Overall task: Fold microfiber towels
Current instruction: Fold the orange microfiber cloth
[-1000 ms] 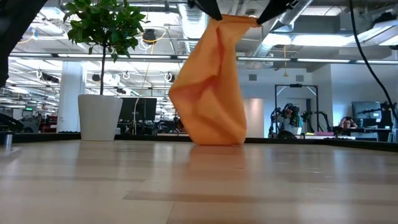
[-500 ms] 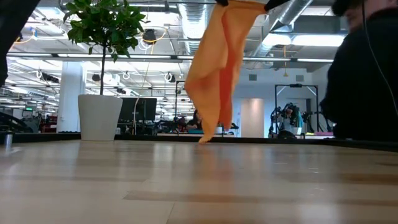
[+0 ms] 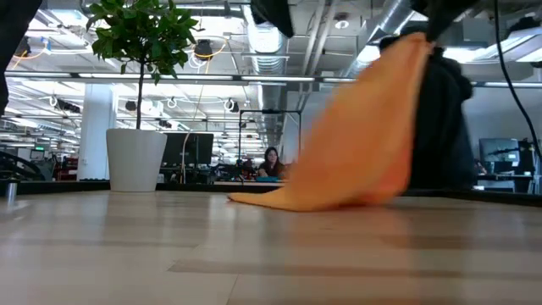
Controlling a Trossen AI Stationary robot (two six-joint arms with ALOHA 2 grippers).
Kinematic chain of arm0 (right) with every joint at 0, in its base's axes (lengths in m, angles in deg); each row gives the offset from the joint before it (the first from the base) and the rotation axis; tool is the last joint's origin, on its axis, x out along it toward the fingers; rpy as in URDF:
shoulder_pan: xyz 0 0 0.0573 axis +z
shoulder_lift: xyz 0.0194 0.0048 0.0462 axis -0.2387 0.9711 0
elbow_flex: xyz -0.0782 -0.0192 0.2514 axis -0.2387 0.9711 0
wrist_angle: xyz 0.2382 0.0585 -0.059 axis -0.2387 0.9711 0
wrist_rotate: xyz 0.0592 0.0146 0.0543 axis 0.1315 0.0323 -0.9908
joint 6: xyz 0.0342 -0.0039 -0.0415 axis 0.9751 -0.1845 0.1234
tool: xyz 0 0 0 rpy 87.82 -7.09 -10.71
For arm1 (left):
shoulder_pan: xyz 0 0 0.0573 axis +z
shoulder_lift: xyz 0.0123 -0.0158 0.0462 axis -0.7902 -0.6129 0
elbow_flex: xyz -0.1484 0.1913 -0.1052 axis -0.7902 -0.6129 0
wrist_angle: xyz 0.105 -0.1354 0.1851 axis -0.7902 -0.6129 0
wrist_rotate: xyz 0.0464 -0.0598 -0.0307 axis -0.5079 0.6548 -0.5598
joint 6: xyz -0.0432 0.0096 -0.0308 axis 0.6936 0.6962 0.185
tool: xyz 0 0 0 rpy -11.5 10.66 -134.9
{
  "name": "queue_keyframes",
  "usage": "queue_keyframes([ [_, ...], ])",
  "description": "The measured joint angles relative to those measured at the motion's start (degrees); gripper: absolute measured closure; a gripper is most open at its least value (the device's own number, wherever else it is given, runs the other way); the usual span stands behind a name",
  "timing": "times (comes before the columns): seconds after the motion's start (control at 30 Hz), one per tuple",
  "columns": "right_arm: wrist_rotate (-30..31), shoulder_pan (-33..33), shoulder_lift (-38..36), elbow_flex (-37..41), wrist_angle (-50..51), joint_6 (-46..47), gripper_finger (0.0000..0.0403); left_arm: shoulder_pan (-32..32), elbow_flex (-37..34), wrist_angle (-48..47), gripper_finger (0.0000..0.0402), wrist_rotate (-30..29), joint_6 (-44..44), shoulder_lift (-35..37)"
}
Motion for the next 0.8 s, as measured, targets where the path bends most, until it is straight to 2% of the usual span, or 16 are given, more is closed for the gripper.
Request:
queue_keyframes([
  [0.2,-2.54,5.52,0.02,4.55,-1.18,4.15,0.0401,-4.00,-6.13,0.87,0.0401,1.85,10.19,-0.04],
  [0.4,-1.37,8.31,0.18,6.55,-1.59,5.69,0.0401,-7.36,-10.36,8.97,0.0400,-0.98,19.26,-0.24],
  [0.57,-1.32,8.34,-0.11,6.60,-1.83,5.65,0.0401,-8.99,-14.06,17.88,0.0400,-4.43,23.33,-0.22],
  [0.8,-0.07,8.36,-0.02,6.60,-1.83,4.72,0.0401,-9.27,-18.88,25.49,0.0385,-4.75,23.54,-0.52],
])
